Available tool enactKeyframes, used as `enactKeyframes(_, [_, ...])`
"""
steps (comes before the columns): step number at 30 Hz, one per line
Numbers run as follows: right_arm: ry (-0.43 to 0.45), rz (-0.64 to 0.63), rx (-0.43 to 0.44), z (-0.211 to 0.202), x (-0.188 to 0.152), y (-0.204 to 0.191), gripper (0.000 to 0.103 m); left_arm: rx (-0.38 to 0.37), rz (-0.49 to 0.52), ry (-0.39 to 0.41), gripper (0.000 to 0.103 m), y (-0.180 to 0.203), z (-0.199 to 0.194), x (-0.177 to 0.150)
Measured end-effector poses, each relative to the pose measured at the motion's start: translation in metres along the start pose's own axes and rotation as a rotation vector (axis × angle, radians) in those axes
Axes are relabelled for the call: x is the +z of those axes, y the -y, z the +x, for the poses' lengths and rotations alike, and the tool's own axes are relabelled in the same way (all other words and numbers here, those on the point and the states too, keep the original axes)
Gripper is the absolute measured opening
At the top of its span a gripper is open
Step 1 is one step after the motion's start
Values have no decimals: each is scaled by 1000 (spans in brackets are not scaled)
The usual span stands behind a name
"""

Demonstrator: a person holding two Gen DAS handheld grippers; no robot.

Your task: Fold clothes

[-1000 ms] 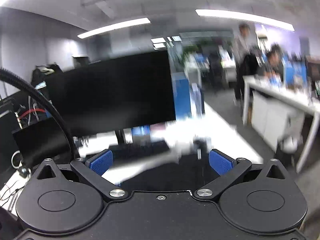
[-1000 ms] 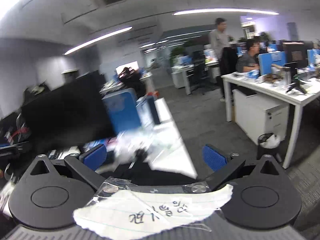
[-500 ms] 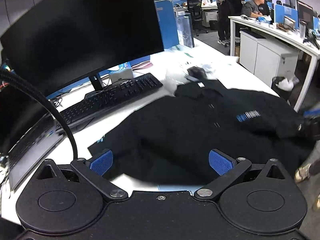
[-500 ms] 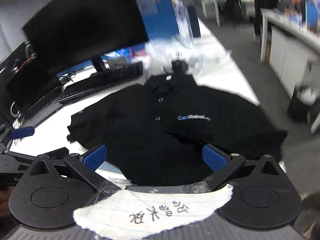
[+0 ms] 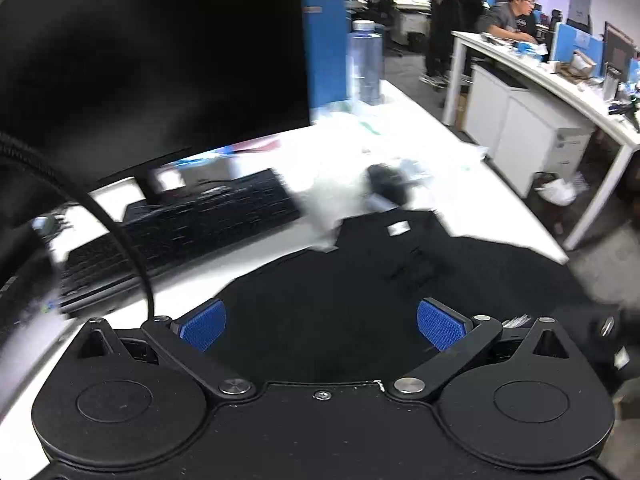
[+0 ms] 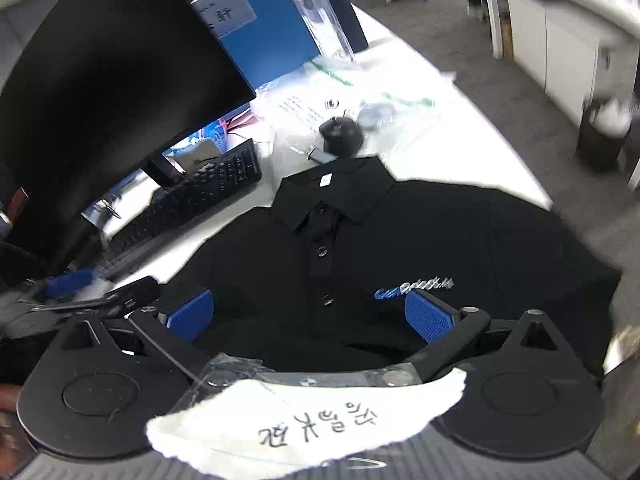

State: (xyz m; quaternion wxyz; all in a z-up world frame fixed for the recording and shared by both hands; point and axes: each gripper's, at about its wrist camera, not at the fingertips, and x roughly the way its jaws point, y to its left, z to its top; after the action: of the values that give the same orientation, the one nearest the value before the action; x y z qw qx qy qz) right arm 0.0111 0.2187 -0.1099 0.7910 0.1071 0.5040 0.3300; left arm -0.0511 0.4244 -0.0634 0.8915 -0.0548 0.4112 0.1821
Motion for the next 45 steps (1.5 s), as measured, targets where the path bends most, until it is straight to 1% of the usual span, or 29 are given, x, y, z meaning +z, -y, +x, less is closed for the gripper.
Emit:
enactKeyframes(2, [-16,117,80,-4,10,21,103,-40,23,21,102,19,-3,25])
enactKeyframes(4, [-38,222,161,-14,24,40,103,-49,60,45,102,43,-6,49])
enactKeyframes(5, [-52,266,226,-21,32,49,103,-52,79,57,102,56,-7,61])
enactKeyframes(8, [-101,382,441,-41,50,79,103,-13,140,92,102,95,-16,86])
enactKeyframes(9, [-100,399,476,-50,56,87,103,4,158,110,102,108,-20,93])
enactKeyframes(12, [-12,356,443,-87,72,103,103,25,191,155,102,136,-37,105])
enactKeyframes(14, [36,375,462,-104,73,117,103,43,209,169,102,151,-45,107])
enactKeyframes(15, [57,392,477,-111,72,125,103,65,227,180,102,158,-47,106])
enactKeyframes(17, [97,424,504,-124,71,141,103,146,290,216,102,174,-51,101])
enactKeyframes(19, [119,455,497,-131,68,156,103,217,353,240,102,186,-53,94])
enactKeyframes(20, [125,468,490,-133,66,163,103,232,368,237,102,190,-53,90])
enactKeyframes(23, [129,496,472,-139,61,181,103,250,373,218,102,193,-52,80])
enactKeyframes(26, [136,513,457,-144,53,193,103,274,385,219,102,195,-52,73])
enactKeyframes(29, [137,525,452,-147,48,199,103,271,396,217,102,197,-53,69])
enactKeyframes(32, [131,532,440,-147,43,201,103,258,377,216,102,196,-57,69])
enactKeyframes(34, [133,536,442,-148,39,200,103,259,384,224,102,199,-59,68])
enactKeyframes(35, [133,537,442,-149,38,200,103,248,365,247,102,197,-62,68])
enactKeyframes(38, [130,530,433,-151,34,197,103,186,256,347,102,189,-74,69])
enactKeyframes(39, [131,527,425,-153,33,196,103,92,137,402,101,177,-84,71])
enactKeyframes(40, [136,523,409,-155,33,195,103,-74,-55,487,101,157,-98,74])
enactKeyframes(41, [146,520,391,-159,32,194,103,-244,-247,602,101,138,-114,74])
enactKeyframes(42, [159,520,376,-165,31,194,103,-333,-399,730,101,128,-131,74])
enactKeyframes(43, [167,524,368,-172,30,195,103,-371,-529,858,101,124,-150,75])
enactKeyframes(44, [171,527,358,-180,28,195,103,-360,-611,959,101,125,-169,79])
enactKeyframes(45, [169,526,345,-189,27,196,103,-326,-626,1036,101,134,-184,84])
